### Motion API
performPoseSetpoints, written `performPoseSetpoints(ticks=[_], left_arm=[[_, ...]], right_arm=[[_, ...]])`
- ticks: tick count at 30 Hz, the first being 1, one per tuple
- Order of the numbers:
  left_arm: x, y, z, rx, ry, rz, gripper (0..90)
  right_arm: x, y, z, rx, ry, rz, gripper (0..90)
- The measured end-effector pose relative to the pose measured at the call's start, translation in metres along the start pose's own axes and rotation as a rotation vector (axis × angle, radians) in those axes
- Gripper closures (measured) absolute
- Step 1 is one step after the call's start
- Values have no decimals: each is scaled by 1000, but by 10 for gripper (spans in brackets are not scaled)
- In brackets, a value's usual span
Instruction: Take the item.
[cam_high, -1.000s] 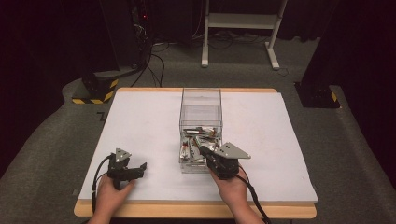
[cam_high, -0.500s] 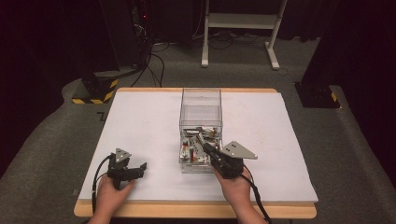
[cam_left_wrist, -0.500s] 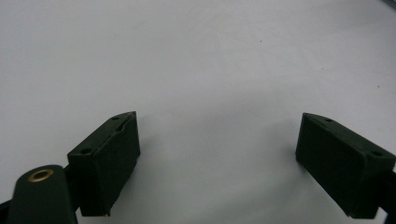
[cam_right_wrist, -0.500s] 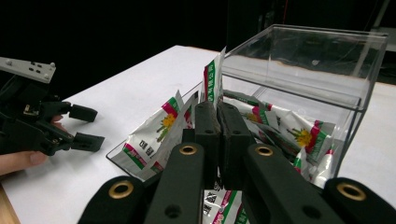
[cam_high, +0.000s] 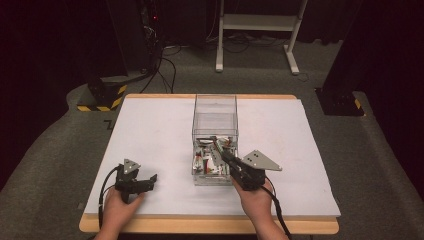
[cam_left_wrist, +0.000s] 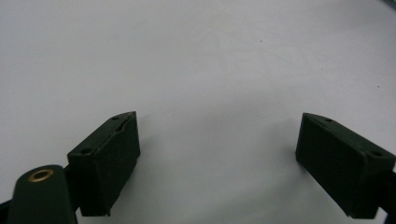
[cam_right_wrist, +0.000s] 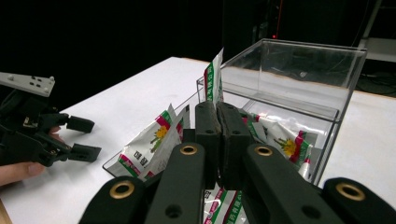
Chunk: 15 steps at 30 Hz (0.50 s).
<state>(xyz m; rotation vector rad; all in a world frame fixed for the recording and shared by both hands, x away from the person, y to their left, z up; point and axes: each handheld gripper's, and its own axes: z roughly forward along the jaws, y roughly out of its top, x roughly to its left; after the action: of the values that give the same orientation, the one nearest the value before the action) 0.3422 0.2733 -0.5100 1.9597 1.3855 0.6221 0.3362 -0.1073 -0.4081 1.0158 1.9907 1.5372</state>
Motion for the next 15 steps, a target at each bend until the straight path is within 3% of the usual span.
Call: performPoseSetpoints(ticks=[15], left_arm=[[0, 0, 0, 0, 0, 0, 138]], right_arm=[[-7, 5, -9, -33, -19, 9, 888]])
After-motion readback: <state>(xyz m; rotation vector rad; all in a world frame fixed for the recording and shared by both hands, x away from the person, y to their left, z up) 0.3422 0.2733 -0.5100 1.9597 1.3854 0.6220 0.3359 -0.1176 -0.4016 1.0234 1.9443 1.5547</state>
